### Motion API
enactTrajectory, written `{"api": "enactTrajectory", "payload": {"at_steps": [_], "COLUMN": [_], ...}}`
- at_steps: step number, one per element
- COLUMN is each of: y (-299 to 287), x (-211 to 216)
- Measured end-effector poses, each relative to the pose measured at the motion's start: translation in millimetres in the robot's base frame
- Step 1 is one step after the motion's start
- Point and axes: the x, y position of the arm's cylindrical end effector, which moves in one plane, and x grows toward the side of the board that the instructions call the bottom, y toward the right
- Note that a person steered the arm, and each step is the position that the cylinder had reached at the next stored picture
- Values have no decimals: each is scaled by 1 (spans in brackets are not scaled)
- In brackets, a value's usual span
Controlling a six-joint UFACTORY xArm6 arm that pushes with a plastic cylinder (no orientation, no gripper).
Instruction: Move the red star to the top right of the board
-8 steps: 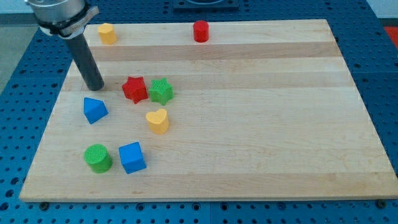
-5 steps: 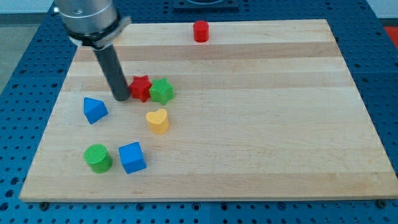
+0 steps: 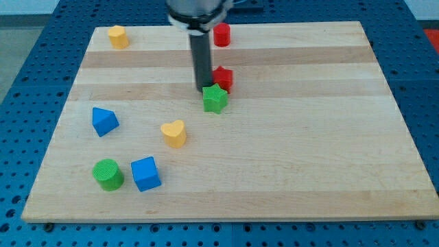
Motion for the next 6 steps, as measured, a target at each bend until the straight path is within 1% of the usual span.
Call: {"api": "enactTrajectory", "payload": {"at_steps": [3, 4, 6], "y": [104, 127, 133], "x": [-31, -43, -71]}}
